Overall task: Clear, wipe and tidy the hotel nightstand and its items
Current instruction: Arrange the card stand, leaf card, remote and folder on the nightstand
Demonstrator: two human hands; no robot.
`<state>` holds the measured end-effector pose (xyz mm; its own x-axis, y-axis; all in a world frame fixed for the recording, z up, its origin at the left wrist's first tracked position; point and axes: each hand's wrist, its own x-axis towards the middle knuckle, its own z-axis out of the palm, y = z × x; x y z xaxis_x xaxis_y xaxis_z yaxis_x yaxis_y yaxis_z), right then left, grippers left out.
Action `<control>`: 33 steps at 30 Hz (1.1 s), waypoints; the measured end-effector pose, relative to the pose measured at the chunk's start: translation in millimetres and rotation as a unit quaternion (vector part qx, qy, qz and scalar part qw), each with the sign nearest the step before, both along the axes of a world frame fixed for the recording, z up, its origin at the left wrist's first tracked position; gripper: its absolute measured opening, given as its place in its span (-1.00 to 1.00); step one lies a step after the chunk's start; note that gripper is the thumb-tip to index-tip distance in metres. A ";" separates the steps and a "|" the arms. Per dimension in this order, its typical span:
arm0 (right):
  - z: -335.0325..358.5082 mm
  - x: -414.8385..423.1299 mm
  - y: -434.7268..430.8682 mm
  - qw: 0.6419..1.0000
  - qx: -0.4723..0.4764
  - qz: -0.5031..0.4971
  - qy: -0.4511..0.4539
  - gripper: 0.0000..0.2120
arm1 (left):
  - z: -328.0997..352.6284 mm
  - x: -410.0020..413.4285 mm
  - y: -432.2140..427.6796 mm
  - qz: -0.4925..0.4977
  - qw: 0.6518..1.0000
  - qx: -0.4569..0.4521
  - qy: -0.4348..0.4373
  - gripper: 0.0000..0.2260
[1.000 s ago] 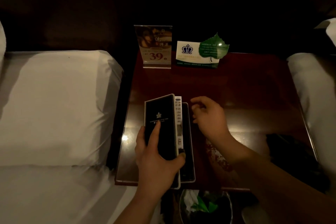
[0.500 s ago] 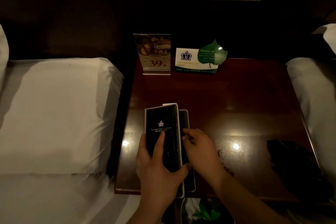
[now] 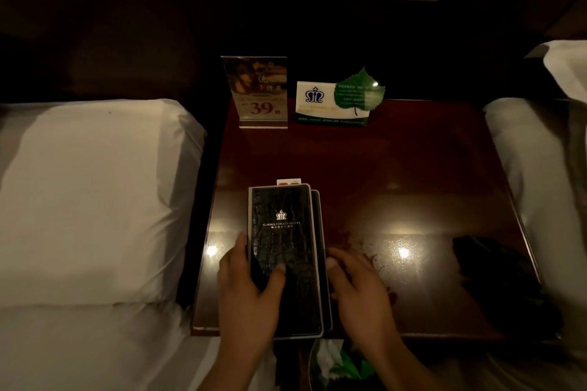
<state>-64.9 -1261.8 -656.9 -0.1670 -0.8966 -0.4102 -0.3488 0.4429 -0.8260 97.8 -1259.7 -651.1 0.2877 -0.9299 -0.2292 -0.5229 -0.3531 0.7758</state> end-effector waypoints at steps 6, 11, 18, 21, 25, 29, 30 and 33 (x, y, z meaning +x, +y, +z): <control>9.7 19.9 3.9 0.986 -0.018 0.107 0.127 -0.34 | 6.2 -0.5 1.5 -0.058 0.997 0.038 0.031 -0.14; 12.7 14.5 5.5 0.989 -0.011 0.094 0.109 -0.52 | 13.9 7.3 3.9 -0.027 0.990 0.029 0.133 -0.31; 9.9 29.5 6.2 0.991 0.010 0.047 0.127 -0.42 | 10.7 8.1 8.0 -0.004 0.974 0.041 0.222 -0.31; 12.7 27.2 0.5 0.987 -0.012 0.047 0.151 -0.40 | 7.8 14.2 6.5 0.003 0.973 0.054 0.223 -0.34; 16.7 37.1 2.6 0.973 -0.056 0.084 0.206 -0.47 | 7.1 9.6 3.6 -0.031 0.986 0.047 0.154 -0.37; 13.6 44.6 10.6 0.988 -0.028 0.043 0.142 -0.49 | 11.6 3.4 5.5 -0.033 0.989 0.045 0.134 -0.29; 12.8 41.9 9.1 0.994 -0.022 0.025 0.108 -0.56 | 10.8 4.5 5.5 -0.032 0.989 0.045 0.138 -0.31; 11.4 30.5 1.3 0.999 -0.001 -0.033 0.016 -0.69 | 8.3 9.3 3.9 -0.014 0.987 0.057 0.150 -0.36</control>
